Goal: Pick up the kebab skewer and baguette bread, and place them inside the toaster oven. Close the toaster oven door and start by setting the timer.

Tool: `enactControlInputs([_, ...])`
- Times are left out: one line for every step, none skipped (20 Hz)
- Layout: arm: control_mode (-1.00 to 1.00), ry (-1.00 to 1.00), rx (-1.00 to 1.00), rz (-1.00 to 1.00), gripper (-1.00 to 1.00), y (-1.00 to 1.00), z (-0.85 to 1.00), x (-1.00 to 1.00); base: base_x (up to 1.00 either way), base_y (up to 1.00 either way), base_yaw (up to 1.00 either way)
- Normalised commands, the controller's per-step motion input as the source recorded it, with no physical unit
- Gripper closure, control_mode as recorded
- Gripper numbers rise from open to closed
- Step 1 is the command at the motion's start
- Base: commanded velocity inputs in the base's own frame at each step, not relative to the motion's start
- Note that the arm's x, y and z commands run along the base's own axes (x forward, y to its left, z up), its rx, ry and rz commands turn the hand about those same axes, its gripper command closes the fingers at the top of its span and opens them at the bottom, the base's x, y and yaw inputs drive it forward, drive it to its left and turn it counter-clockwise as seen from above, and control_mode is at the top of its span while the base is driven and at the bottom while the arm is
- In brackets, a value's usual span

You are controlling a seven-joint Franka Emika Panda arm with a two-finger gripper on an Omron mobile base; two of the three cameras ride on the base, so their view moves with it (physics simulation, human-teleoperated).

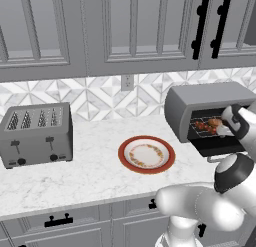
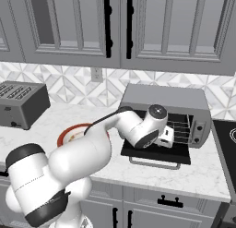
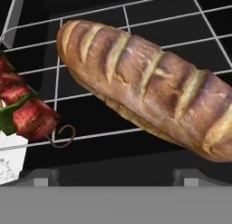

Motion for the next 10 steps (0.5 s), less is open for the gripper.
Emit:
enactControlInputs([-1.0, 0.0, -0.03, -0.06, -1.0, 0.0, 0.0, 0.0, 0.0, 0.0, 0.0])
enactControlInputs([-1.0, 0.0, -0.02, -0.03, -1.0, 0.0, 0.0, -0.02, 0.0, 0.0, 0.0])
enactControlInputs([-1.0, 0.0, -0.02, 0.0, -1.0, 0.0, 0.0, -0.19, 0.0, 0.0, 0.0])
enactControlInputs([-1.0, 0.0, -0.03, 0.0, -1.0, -0.04, -0.03, -0.31, 0.0, 0.0, 0.0])
enactControlInputs([-1.0, 0.0, -0.03, 0.0, -1.0, -0.18, -0.02, -0.49, 0.0, 0.0, 0.0])
enactControlInputs([-1.0, 0.0, -0.03, 0.0, -1.0, -0.05, -0.02, -0.52, 0.0, 0.0, 0.0])
enactControlInputs([-1.0, 0.0, -0.02, 0.0, -1.0, -0.06, 0.0, -0.58, 0.0, 0.0, 0.0])
enactControlInputs([-1.0, 0.0, -0.01, 0.0, -1.0, -0.09, 0.0, -0.56, 0.0, 0.0, 0.0])
enactControlInputs([-1.0, 0.0, 0.0, 0.0, -1.0, -0.12, 0.0, -0.56, 0.0, 0.0, 0.0])
enactControlInputs([-1.0, 0.0, 0.0, 0.0, -1.0, -0.11, 0.0, -0.45, 0.0, 0.0, 0.0])
